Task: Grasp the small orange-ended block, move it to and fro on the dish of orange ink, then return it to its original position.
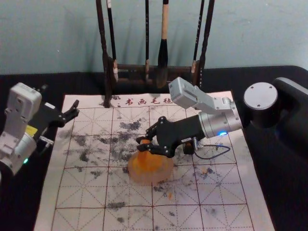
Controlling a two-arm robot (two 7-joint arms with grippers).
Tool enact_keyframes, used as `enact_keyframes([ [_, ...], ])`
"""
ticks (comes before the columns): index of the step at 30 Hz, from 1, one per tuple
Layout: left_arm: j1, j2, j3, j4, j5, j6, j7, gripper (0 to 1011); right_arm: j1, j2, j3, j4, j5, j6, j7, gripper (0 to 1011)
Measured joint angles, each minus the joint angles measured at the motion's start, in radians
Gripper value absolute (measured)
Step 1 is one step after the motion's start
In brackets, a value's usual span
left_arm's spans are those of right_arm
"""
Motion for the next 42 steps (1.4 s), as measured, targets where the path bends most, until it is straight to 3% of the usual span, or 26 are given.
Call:
enact_keyframes([
  [42,0.0,0.0,0.0,0.0,0.0,0.0,0.0,1001,-0.024,0.052,0.026,-0.06,-0.016,0.026,-0.028,133],
])
